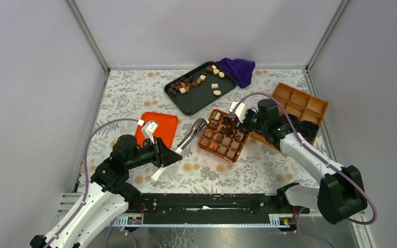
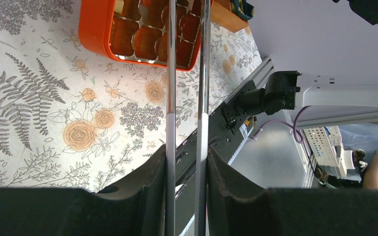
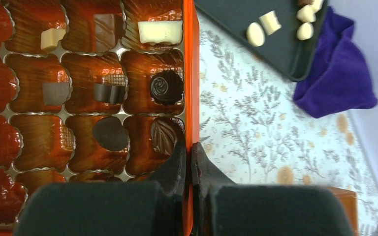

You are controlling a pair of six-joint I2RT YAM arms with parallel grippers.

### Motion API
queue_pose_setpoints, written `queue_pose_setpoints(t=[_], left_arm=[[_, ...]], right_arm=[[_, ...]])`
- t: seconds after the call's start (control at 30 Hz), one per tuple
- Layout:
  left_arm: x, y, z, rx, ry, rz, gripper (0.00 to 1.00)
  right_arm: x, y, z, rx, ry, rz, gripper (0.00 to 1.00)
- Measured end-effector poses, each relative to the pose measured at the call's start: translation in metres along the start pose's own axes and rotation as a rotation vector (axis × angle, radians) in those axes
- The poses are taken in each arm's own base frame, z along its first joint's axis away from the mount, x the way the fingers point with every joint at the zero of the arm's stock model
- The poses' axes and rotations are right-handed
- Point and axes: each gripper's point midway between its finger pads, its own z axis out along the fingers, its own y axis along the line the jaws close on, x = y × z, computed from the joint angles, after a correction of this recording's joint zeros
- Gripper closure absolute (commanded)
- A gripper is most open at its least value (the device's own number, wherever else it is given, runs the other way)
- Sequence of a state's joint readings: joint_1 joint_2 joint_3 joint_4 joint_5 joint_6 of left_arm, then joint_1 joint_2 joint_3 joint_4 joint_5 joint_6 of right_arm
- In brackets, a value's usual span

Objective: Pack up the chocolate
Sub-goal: Pick up the packing box from the center of the board, then place the packing box at the center of the board.

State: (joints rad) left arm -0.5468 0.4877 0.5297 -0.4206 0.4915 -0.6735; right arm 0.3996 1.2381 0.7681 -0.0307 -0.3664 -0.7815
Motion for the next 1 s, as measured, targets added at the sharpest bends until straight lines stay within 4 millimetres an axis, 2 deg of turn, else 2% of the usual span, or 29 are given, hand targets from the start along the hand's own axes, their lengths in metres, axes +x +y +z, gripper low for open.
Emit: queue_pose_setpoints(t=[0.2, 0.5, 0.67, 0.8, 1.0], left_arm=[[0.003, -0.007, 0.005, 0.045, 0.004, 0.046, 1.00], [0.026, -0.019, 0.025, 0.077, 0.076, 0.134, 1.00], [0.041, -0.012, 0.036, 0.031, 0.103, 0.185, 1.00], [0.053, -0.002, 0.041, -0.017, 0.122, 0.209, 1.00], [0.060, 0.007, 0.047, -0.079, 0.122, 0.239, 1.00]], right_arm=[[-0.007, -0.014, -0.011, 0.095, -0.029, -0.057, 1.00], [-0.001, -0.012, -0.014, 0.118, -0.027, -0.041, 1.00], [-0.001, -0.006, -0.013, 0.098, -0.036, 0.029, 1.00], [0.004, 0.002, -0.008, 0.051, -0.041, 0.107, 1.00], [0.028, 0.020, 0.014, -0.060, 0.029, 0.247, 1.00]])
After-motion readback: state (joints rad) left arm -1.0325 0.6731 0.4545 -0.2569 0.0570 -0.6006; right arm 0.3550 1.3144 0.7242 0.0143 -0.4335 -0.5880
